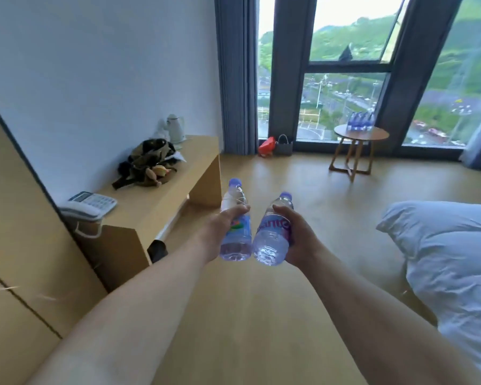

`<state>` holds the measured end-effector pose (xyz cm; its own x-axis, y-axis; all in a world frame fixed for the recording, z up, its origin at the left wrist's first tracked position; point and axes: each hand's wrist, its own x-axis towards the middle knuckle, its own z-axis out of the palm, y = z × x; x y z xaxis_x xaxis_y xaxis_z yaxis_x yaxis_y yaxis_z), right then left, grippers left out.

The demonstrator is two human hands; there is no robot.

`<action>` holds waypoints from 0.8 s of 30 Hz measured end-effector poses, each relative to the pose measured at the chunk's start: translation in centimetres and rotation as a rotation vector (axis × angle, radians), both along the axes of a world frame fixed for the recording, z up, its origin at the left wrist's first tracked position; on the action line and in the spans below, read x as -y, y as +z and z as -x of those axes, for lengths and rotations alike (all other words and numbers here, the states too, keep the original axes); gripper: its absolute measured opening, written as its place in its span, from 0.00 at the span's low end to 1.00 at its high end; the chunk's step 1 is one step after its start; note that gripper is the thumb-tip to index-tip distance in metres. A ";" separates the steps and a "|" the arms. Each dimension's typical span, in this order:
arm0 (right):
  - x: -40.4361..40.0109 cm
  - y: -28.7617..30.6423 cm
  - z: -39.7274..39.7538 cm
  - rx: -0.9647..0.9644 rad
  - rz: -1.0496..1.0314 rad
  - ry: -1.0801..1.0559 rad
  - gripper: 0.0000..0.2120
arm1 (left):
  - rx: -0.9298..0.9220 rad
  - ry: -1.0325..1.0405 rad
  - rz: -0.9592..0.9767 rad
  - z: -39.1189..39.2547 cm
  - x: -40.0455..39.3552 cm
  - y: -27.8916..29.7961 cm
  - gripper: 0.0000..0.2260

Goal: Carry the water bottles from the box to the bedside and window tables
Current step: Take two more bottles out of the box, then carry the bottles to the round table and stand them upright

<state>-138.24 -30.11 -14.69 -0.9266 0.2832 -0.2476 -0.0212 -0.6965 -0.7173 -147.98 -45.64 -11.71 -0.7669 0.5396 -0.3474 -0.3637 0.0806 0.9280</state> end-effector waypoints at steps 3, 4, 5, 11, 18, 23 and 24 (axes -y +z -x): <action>-6.5 -0.5 0.0 0.006 -0.001 -0.109 0.09 | 0.014 -0.117 0.021 1.4 -7.6 -0.2 0.24; -8.8 -0.8 0.2 0.003 -0.003 -0.144 0.09 | 0.017 -0.148 0.024 2.1 -10.3 -0.5 0.25; -11.1 -1.1 0.5 -0.002 -0.003 -0.176 0.09 | 0.014 -0.183 0.026 2.9 -13.0 -0.7 0.25; -26.2 -1.9 4.6 0.033 -0.048 -0.322 0.16 | -0.048 -0.400 0.033 9.6 -29.9 -2.0 0.23; -42.4 -0.5 10.6 0.150 -0.080 -0.478 0.17 | -0.083 -0.607 0.097 17.9 -48.8 -0.6 0.26; -52.6 0.0 13.8 0.200 -0.072 -0.548 0.18 | -0.099 -0.665 0.134 22.2 -60.3 -0.8 0.24; -54.7 -0.2 14.4 0.206 -0.070 -0.557 0.19 | -0.099 -0.667 0.140 23.0 -62.5 -1.1 0.24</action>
<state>-152.68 24.56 -14.89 -0.5684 0.7350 -0.3697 -0.2255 -0.5713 -0.7892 -170.98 16.83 -12.85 -0.3180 0.8626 -0.3935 -0.1090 0.3790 0.9190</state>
